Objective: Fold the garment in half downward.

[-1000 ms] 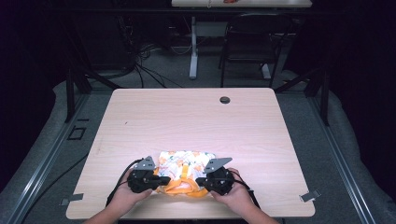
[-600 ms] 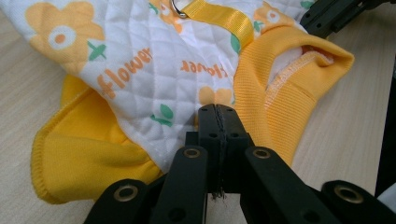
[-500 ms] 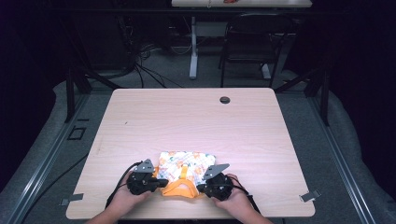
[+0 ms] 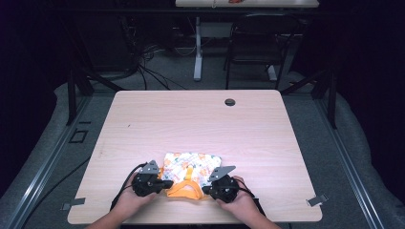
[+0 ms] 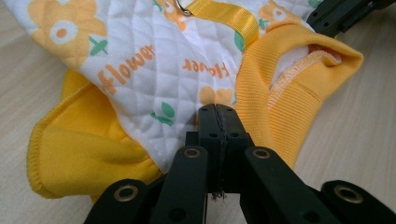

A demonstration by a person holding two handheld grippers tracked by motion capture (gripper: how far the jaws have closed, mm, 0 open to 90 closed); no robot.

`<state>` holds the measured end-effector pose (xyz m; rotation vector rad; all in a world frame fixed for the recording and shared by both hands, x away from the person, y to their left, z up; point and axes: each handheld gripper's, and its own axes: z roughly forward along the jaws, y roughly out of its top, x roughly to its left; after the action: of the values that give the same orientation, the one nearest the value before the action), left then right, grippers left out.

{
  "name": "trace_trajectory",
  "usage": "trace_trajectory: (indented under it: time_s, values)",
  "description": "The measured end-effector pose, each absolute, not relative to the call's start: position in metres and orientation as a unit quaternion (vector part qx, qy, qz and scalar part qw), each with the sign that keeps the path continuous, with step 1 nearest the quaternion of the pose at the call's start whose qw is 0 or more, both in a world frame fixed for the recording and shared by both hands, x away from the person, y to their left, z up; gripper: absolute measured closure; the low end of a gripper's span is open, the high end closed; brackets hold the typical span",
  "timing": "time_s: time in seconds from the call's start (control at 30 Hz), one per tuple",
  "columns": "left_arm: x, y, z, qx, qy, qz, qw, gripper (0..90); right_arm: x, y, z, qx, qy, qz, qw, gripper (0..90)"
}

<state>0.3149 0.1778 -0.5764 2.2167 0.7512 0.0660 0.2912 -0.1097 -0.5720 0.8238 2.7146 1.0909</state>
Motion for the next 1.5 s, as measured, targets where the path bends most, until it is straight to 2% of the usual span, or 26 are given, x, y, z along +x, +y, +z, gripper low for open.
trace_trajectory:
  time_s: [0.9, 1.5]
  values:
    - [0.365, 0.154, -0.577, 0.855, 0.339, 0.051, 0.390, 90.0, 0.344, -0.121, -0.567, 0.321, 0.883, 0.332, 0.082, 90.0]
    - [0.389, 0.152, -0.580, 0.831, 0.375, 0.050, 0.407, 90.0, 0.378, -0.122, -0.567, 0.356, 0.871, 0.325, 0.095, 90.0]
